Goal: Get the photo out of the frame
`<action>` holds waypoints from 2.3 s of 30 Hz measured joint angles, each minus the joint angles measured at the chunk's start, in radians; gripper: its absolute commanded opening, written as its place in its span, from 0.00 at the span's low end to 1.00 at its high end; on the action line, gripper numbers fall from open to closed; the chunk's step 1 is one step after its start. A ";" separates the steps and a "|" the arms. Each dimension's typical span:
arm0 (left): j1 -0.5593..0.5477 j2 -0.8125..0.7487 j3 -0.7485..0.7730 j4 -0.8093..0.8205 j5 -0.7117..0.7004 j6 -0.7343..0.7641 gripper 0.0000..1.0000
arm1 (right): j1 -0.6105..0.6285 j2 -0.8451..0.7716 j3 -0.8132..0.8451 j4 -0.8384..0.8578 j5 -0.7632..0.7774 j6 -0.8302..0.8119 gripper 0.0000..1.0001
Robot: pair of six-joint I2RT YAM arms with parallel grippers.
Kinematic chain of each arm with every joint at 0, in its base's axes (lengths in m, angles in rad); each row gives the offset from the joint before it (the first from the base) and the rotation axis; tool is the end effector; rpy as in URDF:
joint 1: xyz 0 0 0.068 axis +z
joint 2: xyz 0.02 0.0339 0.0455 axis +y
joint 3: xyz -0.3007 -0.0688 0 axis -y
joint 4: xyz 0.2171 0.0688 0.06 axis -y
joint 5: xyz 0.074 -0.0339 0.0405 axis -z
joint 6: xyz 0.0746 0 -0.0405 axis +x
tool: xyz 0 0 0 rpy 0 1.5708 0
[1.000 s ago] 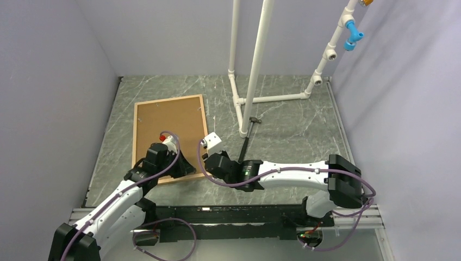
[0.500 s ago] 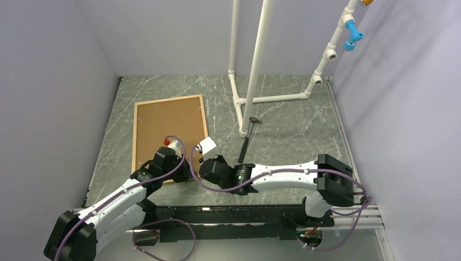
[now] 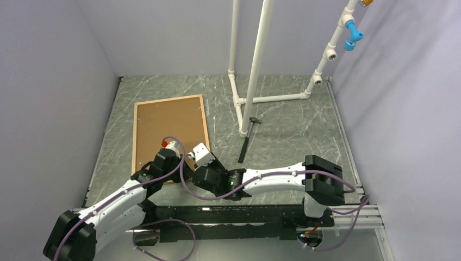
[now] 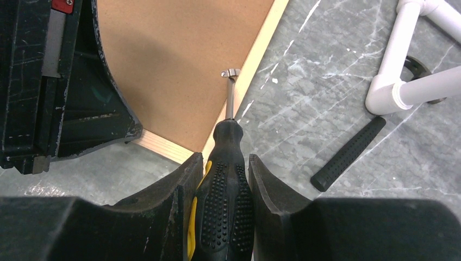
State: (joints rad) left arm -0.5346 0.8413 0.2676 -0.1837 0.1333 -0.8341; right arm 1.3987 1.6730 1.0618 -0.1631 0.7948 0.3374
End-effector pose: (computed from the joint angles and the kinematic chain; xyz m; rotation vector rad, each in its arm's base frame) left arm 0.1171 -0.0809 0.1686 -0.2987 2.4561 -0.8013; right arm 0.1129 0.3388 0.2489 -0.7261 1.9536 0.1021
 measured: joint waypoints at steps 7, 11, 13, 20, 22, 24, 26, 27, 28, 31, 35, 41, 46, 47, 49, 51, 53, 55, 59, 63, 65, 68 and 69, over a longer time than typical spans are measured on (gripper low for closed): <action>0.000 -0.006 0.000 -0.008 -0.013 0.000 0.00 | 0.005 0.003 -0.081 0.160 0.006 -0.106 0.00; 0.000 -0.006 -0.002 -0.005 -0.012 0.000 0.00 | 0.005 0.002 -0.143 0.248 -0.018 -0.153 0.00; 0.000 -0.006 -0.003 -0.001 -0.012 0.000 0.00 | 0.004 0.002 -0.156 0.278 -0.027 -0.167 0.00; 0.000 -0.018 -0.006 -0.005 -0.016 0.000 0.00 | 0.004 -0.018 -0.158 0.316 -0.071 -0.174 0.00; 0.000 -0.023 -0.006 -0.012 -0.018 0.000 0.00 | 0.004 -0.031 -0.158 0.314 -0.069 -0.172 0.00; 0.000 -0.028 -0.006 -0.019 -0.019 0.000 0.00 | 0.004 -0.042 -0.153 0.303 -0.066 -0.169 0.00; 0.000 -0.035 -0.006 -0.027 -0.019 0.001 0.00 | 0.002 -0.054 -0.144 0.291 -0.060 -0.164 0.00; 0.000 -0.040 -0.006 -0.032 -0.022 0.001 0.00 | -0.001 -0.063 -0.140 0.286 -0.058 -0.161 0.00; 0.000 -0.046 -0.005 -0.040 -0.024 0.001 0.00 | -0.003 -0.069 -0.137 0.283 -0.057 -0.158 0.00; 0.000 -0.075 -0.005 -0.076 -0.032 0.001 0.00 | -0.027 -0.089 -0.119 0.268 -0.053 -0.145 0.00; 0.000 -0.094 0.003 -0.103 -0.043 0.001 0.00 | -0.095 -0.090 -0.076 0.242 -0.064 -0.118 0.00; 0.000 -0.095 0.027 -0.122 -0.045 0.006 0.00 | -0.196 -0.061 0.012 0.200 -0.087 -0.085 0.00; 0.000 -0.063 0.036 -0.109 -0.043 0.009 0.00 | -0.238 0.086 0.178 0.173 -0.069 -0.089 0.00; 0.000 -0.056 0.035 -0.107 -0.042 0.009 0.00 | -0.240 0.115 0.201 0.170 -0.067 -0.095 0.00; 0.000 -0.050 0.031 -0.095 -0.040 0.007 0.00 | -0.245 0.161 0.232 0.162 -0.066 -0.104 0.00; 0.000 -0.050 0.021 -0.078 -0.037 0.005 0.00 | -0.250 0.202 0.257 0.159 -0.068 -0.112 0.00; 0.000 -0.050 0.006 -0.062 -0.029 0.004 0.00 | -0.259 0.241 0.283 0.154 -0.069 -0.121 0.00; 0.000 -0.051 -0.003 -0.055 -0.023 0.001 0.00 | -0.270 0.272 0.306 0.154 -0.069 -0.130 0.00; 0.000 -0.052 -0.005 -0.052 -0.021 0.002 0.00 | -0.303 0.340 0.361 0.155 -0.071 -0.148 0.00; 0.000 -0.061 -0.016 -0.040 -0.018 0.002 0.00 | -0.330 0.383 0.390 0.164 -0.092 -0.157 0.00; 0.000 -0.068 -0.022 -0.034 -0.017 0.001 0.00 | -0.339 0.392 0.397 0.172 -0.102 -0.164 0.00; 0.000 -0.068 -0.028 -0.019 -0.015 0.001 0.00 | -0.351 0.411 0.423 0.177 -0.108 -0.174 0.00; 0.000 -0.068 -0.031 -0.014 -0.014 0.001 0.00 | -0.356 0.423 0.438 0.181 -0.107 -0.179 0.00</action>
State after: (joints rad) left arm -0.5346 0.7738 0.2371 -0.1978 0.1196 -0.8333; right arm 1.0428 2.0960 1.4994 0.0177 0.6876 0.1585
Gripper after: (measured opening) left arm 0.009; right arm 0.355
